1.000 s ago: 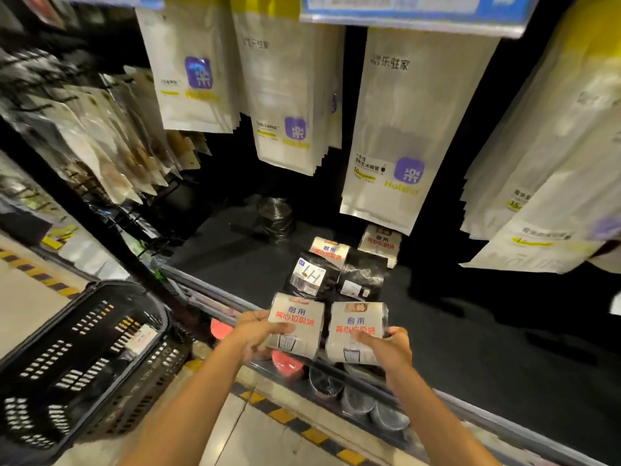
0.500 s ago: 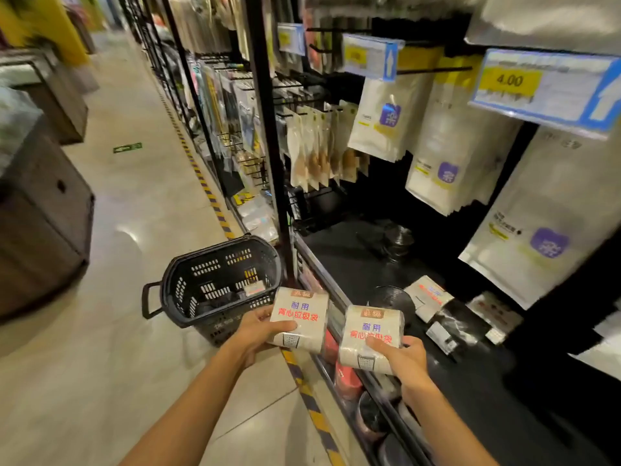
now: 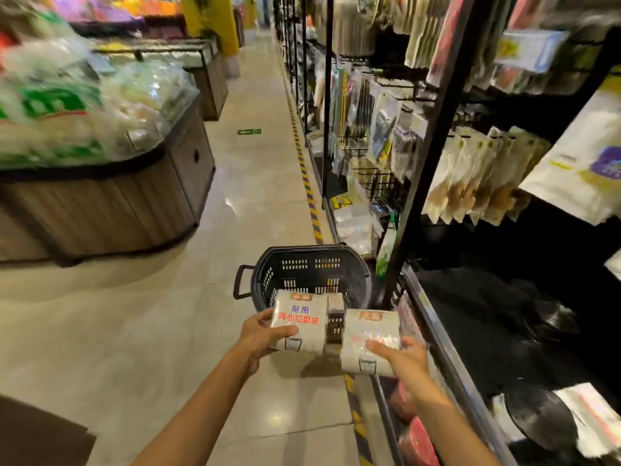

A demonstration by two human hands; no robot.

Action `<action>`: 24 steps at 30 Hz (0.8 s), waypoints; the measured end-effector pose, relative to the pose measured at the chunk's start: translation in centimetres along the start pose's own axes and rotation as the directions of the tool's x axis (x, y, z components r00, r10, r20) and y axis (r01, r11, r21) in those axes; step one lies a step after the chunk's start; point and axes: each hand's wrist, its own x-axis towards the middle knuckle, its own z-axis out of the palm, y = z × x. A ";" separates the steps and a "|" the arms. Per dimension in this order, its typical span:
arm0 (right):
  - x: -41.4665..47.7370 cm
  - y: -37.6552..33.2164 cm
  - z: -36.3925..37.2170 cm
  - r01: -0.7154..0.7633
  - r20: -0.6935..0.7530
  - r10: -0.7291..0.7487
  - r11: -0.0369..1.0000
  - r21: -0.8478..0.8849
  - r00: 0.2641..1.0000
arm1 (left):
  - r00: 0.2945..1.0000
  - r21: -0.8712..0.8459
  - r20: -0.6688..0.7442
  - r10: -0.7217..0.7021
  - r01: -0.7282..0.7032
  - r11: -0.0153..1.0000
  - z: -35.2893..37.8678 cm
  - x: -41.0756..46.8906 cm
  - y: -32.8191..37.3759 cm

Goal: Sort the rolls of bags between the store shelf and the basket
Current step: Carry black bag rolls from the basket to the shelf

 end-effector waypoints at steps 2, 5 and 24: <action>2.3 -1.2 2.2 0.003 -0.014 -0.003 1.000 -0.028 1.000 | 1.000 -0.006 -0.012 -0.011 0.011 1.000 -1.1 2.8 1.1; 6.0 -2.5 5.0 0.005 -0.026 -0.005 1.000 -0.009 1.000 | 1.000 -0.013 -0.018 -0.013 0.013 1.000 -2.2 6.9 3.0; 35.0 -7.6 12.7 -0.238 -0.006 0.240 0.960 -0.148 0.971 | 0.974 -0.064 -0.169 -0.154 0.145 0.987 4.1 34.9 10.4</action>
